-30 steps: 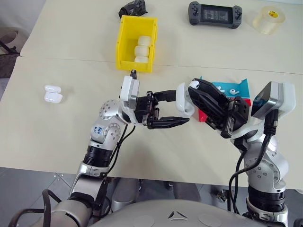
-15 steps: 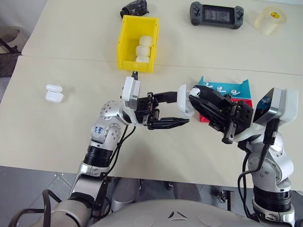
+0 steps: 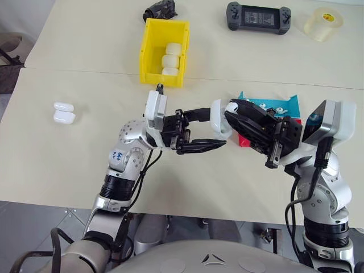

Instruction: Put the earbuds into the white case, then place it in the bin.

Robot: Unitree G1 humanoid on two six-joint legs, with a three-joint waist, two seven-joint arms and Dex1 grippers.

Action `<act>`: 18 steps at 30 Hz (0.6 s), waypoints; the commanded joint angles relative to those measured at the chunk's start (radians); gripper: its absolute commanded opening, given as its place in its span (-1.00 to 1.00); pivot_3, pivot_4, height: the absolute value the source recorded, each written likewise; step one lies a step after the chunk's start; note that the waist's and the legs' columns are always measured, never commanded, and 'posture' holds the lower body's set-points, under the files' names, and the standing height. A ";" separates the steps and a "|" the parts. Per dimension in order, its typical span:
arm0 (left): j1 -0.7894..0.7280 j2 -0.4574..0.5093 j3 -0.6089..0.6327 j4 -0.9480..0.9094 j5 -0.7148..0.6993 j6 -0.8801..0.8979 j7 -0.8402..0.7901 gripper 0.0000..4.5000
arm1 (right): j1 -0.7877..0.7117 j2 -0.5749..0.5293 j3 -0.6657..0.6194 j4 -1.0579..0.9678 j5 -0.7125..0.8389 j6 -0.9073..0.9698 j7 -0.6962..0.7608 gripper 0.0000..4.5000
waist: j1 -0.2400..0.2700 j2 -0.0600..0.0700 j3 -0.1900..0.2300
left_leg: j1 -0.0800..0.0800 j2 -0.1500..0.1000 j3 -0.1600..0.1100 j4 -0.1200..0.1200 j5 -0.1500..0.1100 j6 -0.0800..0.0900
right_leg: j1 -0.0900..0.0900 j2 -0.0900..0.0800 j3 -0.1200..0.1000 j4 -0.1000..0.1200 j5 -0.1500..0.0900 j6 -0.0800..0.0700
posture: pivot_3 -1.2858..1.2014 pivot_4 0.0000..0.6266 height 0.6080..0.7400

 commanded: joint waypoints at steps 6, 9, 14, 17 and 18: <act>-0.020 0.002 -0.010 -0.062 -0.025 0.007 -0.020 0.21 | -0.017 -0.001 0.032 0.003 0.005 0.037 0.006 -0.75 | 0.001 0.000 0.000 | 0.000 0.000 0.000 0.000 0.000 0.000 | 0.000 0.000 0.000 0.000 0.000 0.000 | 0.03 -0.52 1.00; -0.013 0.012 -0.015 -0.065 -0.022 0.012 -0.031 0.21 | -0.030 0.003 0.020 -0.007 0.031 0.056 -0.013 -0.75 | 0.000 0.000 0.000 | 0.000 0.000 0.000 0.000 0.000 0.000 | 0.000 0.000 0.000 0.000 0.000 0.000 | 0.03 -0.52 1.00; -0.011 0.026 -0.022 -0.060 -0.016 0.020 -0.043 0.21 | -0.044 0.000 -0.002 -0.015 0.073 0.092 -0.037 -0.75 | 0.000 0.000 0.000 | 0.000 0.000 0.000 0.000 0.000 0.000 | 0.000 0.000 0.000 0.000 0.000 0.000 | 0.03 -0.52 1.00; -0.012 0.025 -0.022 -0.056 -0.015 0.009 -0.047 0.21 | -0.041 -0.013 -0.003 -0.019 0.072 0.109 -0.031 -0.75 | 0.000 0.000 0.000 | 0.000 0.000 0.000 0.000 0.000 0.000 | 0.000 0.000 0.000 0.000 0.000 0.000 | 0.03 -0.52 1.00; -0.014 0.021 -0.020 -0.054 -0.015 0.003 -0.044 0.21 | -0.038 -0.017 0.000 -0.020 0.067 0.110 -0.023 -0.75 | 0.000 0.000 0.000 | 0.000 0.000 0.000 0.000 0.000 0.000 | 0.000 0.000 0.000 0.000 0.000 0.000 | 0.03 -0.52 1.00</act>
